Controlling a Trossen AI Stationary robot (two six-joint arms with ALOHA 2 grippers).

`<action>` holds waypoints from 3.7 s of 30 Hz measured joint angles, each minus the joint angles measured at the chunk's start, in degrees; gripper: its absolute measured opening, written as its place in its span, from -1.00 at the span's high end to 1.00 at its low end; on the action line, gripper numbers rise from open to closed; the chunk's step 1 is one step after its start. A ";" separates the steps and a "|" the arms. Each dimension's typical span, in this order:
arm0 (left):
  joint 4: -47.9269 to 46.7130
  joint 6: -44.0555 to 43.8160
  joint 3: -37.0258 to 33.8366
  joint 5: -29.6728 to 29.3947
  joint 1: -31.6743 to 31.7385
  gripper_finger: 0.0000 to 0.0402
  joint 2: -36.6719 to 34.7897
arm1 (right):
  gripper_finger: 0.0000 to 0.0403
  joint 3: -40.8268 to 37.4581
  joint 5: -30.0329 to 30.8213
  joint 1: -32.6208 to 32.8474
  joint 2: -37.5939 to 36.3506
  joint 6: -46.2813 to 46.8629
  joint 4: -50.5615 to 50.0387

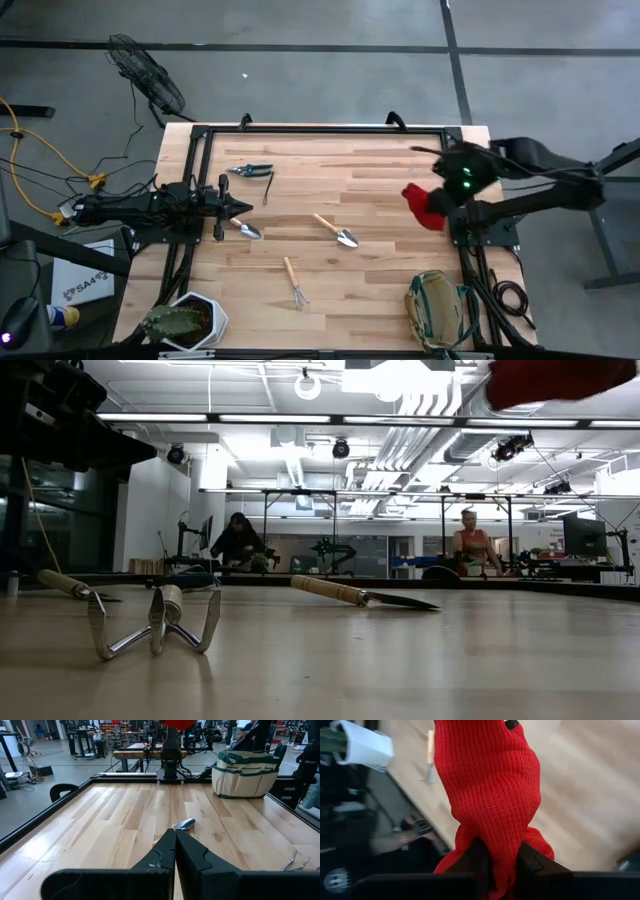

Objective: Pick & Place Garden tools in Gardening bag
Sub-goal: Put the red gloves into the gardening bag

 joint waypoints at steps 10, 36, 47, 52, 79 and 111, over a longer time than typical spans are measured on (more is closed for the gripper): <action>0.00 0.00 -0.01 0.00 0.01 0.99 0.00 | 0.85 0.00 4.38 20.51 0.24 33.03 0.22; 0.00 -0.01 0.01 0.00 -0.01 0.99 0.00 | 0.86 0.00 -4.32 48.99 13.19 72.79 10.13; 0.00 0.00 0.01 0.00 0.00 0.99 0.00 | 0.85 0.02 -5.39 51.20 19.20 74.52 13.63; 0.00 0.00 0.01 0.00 -0.01 0.99 0.00 | 0.84 0.02 -4.95 51.18 21.84 74.35 14.59; 0.00 0.00 0.01 0.00 -0.01 0.99 0.00 | 0.81 0.02 -2.08 51.18 33.12 74.49 12.13; 0.00 0.00 0.01 0.00 -0.01 0.99 0.00 | 0.81 -11.09 2.58 48.83 37.94 62.32 8.48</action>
